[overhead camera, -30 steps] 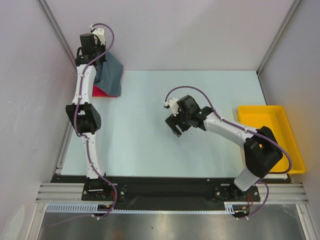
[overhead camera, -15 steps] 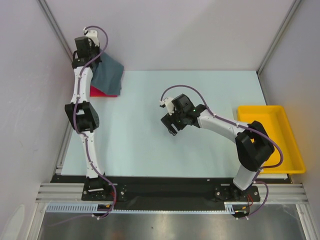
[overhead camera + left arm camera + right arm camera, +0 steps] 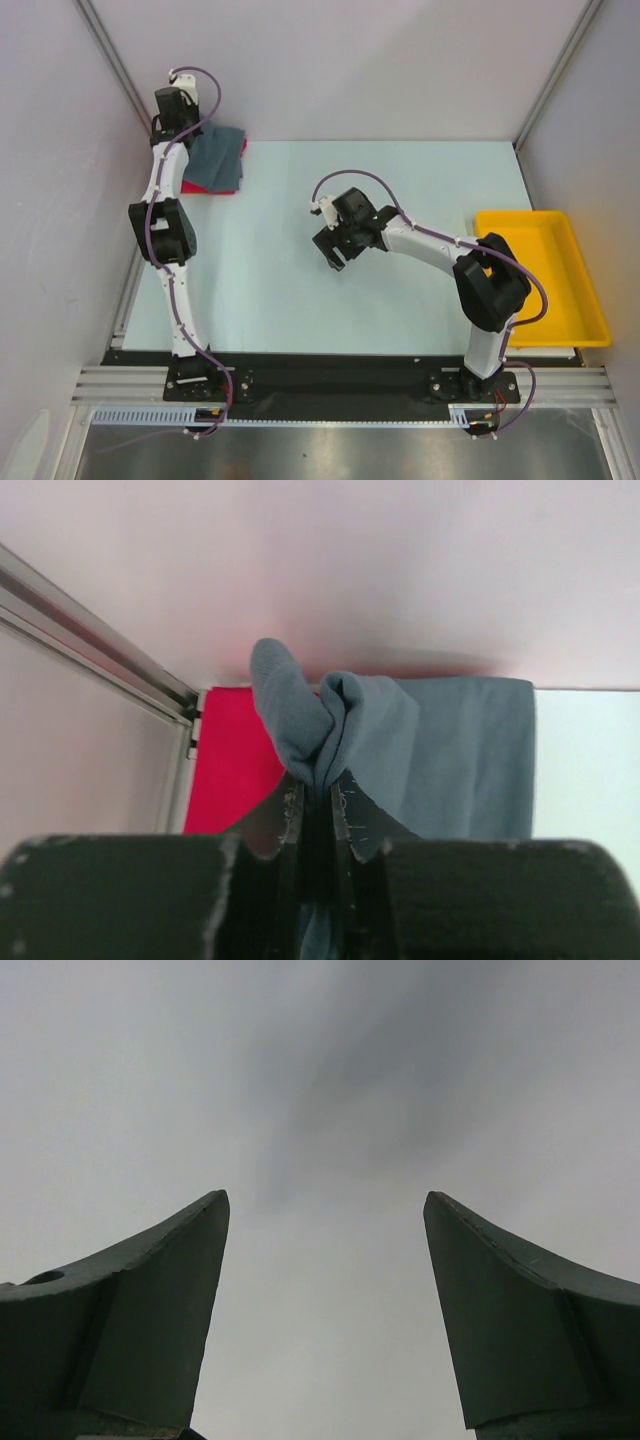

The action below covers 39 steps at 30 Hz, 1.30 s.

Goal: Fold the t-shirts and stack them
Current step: Neatly place the folded tshirt to the corner, then reset both grippers

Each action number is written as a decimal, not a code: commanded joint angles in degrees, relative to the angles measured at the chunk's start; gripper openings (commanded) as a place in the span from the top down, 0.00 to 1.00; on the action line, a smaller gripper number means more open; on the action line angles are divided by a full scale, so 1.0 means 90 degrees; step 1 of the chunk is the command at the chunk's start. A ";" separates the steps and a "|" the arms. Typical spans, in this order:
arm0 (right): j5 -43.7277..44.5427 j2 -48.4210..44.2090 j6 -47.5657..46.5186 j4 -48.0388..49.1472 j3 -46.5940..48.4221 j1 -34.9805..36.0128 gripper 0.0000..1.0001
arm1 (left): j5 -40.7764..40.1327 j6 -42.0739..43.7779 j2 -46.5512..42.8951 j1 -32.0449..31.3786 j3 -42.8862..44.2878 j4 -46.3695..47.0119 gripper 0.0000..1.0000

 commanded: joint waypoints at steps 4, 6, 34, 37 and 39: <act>-0.0058 0.0129 0.0104 -0.0154 0.0339 0.0109 0.16 | -0.0690 0.0156 0.0258 0.0123 0.0422 0.0575 0.51; -0.0068 0.0119 0.0133 -0.0154 0.0349 0.0118 0.16 | -0.1422 0.0088 0.0307 0.0133 0.0538 0.0527 0.39; -0.0830 -0.6178 0.5405 0.3390 -0.5945 -0.1912 0.00 | 0.0235 -0.6161 -0.7766 -0.3214 -1.0336 0.2596 0.00; -0.0489 -0.7103 0.6391 0.3693 -0.6834 -0.2176 0.00 | 0.0255 -0.6825 -0.9295 -0.4239 -1.1733 0.3336 0.00; -0.0313 -0.7584 0.6995 0.3975 -0.7237 -0.2293 0.00 | 0.0488 -0.7341 -0.9973 -0.4427 -1.2872 0.4319 0.00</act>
